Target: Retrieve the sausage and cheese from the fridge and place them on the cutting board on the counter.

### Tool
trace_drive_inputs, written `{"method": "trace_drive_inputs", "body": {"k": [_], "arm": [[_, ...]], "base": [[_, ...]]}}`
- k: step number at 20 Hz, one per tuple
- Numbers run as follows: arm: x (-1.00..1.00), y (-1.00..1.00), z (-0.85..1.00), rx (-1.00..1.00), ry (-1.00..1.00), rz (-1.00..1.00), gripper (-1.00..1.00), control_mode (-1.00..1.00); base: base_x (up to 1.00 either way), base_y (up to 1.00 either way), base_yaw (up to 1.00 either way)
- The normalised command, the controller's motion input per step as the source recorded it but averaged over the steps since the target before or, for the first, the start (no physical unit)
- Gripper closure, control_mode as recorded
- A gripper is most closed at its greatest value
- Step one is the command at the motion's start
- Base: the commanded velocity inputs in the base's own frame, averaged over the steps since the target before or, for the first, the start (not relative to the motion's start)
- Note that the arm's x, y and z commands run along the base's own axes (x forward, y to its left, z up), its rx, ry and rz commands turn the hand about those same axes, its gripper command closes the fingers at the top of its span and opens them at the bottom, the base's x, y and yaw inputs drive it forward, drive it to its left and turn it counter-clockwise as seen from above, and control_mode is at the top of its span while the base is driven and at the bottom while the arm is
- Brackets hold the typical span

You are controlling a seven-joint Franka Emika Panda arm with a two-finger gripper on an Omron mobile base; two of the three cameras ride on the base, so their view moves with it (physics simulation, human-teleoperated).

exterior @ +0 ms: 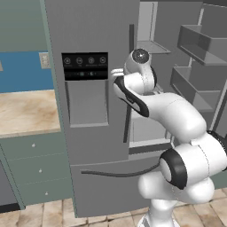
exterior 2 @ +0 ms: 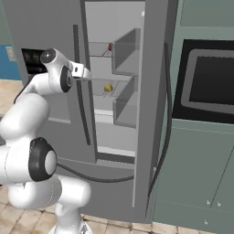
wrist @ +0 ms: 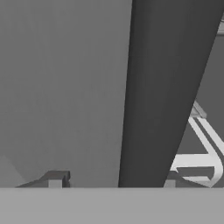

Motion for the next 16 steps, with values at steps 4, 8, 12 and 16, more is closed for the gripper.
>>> {"method": "trace_drive_inputs", "body": {"k": [4, 8, 12, 16], "arm": [[0.18, 0.0, -0.03, 0.0, 0.03, 0.0, 1.0, -1.0], [-0.05, 0.09, 0.0, 0.0, 0.0, 0.0, 1.0, -1.0], [-0.75, 0.43, 0.0, 0.0, -0.06, -0.2, 1.0, -1.0], [-1.0, 0.46, 0.0, 0.0, 0.0, -0.28, 1.0, -1.0]], "base": [[0.0, 0.0, 0.0], [0.0, 0.0, 0.0], [0.0, 0.0, 0.0], [0.0, 0.0, 0.0]]}}
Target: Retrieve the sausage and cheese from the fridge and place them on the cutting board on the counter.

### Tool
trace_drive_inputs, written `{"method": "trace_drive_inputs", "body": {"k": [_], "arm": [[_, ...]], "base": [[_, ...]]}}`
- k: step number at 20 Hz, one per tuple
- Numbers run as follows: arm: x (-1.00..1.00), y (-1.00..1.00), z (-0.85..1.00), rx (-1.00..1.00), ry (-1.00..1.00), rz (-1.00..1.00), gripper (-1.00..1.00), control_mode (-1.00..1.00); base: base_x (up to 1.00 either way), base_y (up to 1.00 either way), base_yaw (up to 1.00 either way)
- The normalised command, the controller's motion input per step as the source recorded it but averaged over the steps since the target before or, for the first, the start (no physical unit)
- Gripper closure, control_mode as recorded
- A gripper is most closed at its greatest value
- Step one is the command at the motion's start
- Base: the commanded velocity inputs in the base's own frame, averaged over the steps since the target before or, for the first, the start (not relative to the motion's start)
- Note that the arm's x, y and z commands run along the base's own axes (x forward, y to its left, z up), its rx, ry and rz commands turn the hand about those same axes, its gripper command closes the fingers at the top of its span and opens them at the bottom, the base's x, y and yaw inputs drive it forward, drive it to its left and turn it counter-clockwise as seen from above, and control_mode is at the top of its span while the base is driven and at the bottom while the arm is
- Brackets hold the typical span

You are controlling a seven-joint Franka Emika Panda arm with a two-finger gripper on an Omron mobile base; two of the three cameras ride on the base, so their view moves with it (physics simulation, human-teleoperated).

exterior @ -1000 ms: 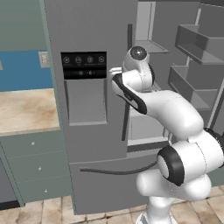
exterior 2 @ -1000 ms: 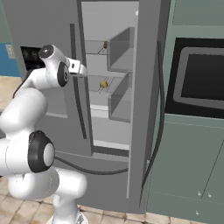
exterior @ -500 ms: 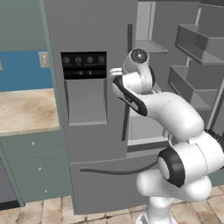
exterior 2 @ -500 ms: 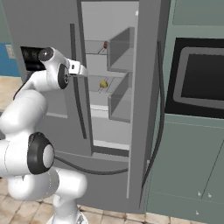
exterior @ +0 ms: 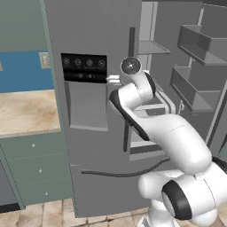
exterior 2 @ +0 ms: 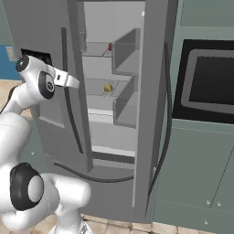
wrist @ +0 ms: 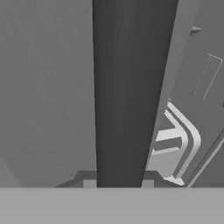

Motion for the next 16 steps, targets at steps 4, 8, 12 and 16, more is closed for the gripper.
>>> {"method": "trace_drive_inputs", "body": {"k": [4, 8, 12, 16], "arm": [[-1.0, 0.61, 0.0, -0.02, 0.0, -0.28, 1.0, -1.0], [-0.97, 0.73, 0.0, -0.05, 0.0, -0.29, 1.0, -1.0], [-0.48, 0.78, 0.0, -0.06, 0.0, -0.26, 1.0, -1.0], [-0.01, 0.61, -0.02, -0.05, 0.0, -0.24, -1.0, -1.0]], "base": [[0.0, 0.0, 0.0], [0.0, 0.0, 0.0], [0.0, 0.0, 0.0], [0.0, 0.0, 0.0]]}}
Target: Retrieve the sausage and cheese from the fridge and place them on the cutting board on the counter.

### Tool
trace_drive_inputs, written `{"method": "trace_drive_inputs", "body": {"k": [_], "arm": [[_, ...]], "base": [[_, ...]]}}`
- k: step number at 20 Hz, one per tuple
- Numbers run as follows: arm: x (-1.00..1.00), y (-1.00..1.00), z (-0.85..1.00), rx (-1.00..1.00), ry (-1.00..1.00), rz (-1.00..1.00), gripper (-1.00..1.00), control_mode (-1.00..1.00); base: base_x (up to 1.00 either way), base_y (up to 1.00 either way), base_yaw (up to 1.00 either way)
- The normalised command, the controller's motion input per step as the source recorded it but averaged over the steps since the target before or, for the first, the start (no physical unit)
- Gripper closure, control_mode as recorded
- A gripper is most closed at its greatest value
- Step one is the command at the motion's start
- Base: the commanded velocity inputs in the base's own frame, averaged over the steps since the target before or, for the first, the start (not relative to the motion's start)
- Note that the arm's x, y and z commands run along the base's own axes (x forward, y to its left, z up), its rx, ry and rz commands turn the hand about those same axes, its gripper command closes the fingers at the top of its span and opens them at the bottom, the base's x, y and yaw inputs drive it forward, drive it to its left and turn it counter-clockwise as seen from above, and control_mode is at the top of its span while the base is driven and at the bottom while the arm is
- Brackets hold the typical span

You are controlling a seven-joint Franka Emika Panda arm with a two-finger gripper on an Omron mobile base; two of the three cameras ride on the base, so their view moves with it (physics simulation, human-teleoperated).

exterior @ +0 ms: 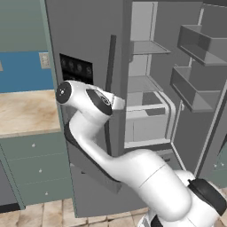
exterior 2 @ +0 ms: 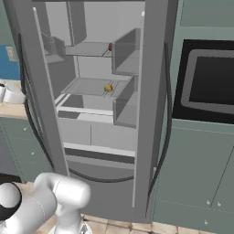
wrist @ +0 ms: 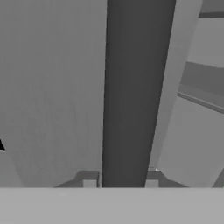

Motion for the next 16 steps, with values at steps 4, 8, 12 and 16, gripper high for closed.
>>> {"method": "trace_drive_inputs", "body": {"k": [4, 8, 12, 16], "arm": [[0.06, 0.06, -0.11, 0.0, -0.17, -0.06, -1.0, -1.0], [-0.48, -0.12, 0.0, 0.0, -0.39, -0.02, -1.0, -1.0], [-0.67, -0.23, 0.04, 0.0, -0.28, -0.01, -1.0, -1.0], [-0.65, -0.48, 0.26, 0.0, -0.15, -0.01, -1.0, -1.0]], "base": [[0.0, 0.0, 0.0], [0.0, 0.0, 0.0], [0.0, 0.0, 0.0], [0.0, 0.0, 0.0]]}}
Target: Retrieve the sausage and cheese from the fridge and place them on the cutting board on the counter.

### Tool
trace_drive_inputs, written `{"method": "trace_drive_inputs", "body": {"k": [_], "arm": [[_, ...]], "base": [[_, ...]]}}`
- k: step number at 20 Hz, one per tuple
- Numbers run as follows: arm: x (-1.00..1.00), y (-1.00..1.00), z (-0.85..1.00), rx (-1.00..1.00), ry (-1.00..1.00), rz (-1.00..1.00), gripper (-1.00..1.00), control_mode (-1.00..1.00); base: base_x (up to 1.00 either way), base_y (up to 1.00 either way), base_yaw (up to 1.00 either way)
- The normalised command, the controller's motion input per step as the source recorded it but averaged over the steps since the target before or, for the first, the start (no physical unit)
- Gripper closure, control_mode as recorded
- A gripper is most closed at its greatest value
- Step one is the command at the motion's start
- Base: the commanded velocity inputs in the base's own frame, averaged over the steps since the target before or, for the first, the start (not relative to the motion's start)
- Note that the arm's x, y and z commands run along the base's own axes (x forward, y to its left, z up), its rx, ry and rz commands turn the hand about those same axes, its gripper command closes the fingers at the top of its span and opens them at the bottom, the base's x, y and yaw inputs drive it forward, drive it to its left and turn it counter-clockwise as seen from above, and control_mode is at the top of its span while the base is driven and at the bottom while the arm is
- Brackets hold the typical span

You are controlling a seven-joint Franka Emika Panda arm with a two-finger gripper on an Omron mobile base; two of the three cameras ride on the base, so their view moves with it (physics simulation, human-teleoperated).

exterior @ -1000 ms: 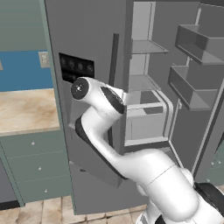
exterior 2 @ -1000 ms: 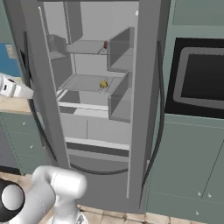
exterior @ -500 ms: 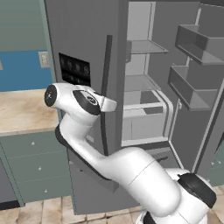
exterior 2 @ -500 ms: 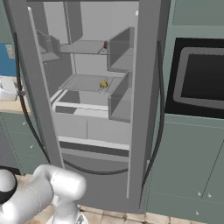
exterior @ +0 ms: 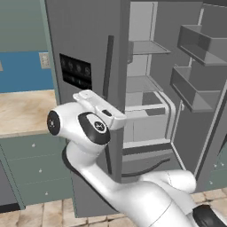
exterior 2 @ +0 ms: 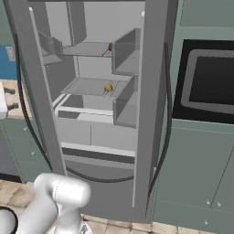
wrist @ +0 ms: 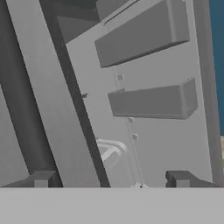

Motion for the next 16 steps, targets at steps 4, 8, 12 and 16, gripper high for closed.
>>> {"method": "trace_drive_inputs", "body": {"k": [4, 8, 12, 16], "arm": [[-0.48, -0.84, 0.34, 0.1, -0.03, 0.0, -1.0, -1.0], [-0.22, -0.99, 0.18, 0.3, 0.0, 0.0, -1.0, -1.0], [-0.02, -0.71, 0.07, 0.54, 0.02, 0.03, -1.0, -1.0], [0.26, -0.69, 0.0, 0.62, -0.01, 0.14, -1.0, -1.0]], "base": [[0.0, 0.0, 0.0], [0.0, 0.0, 0.0], [0.0, 0.0, 0.0], [0.0, 0.0, 0.0]]}}
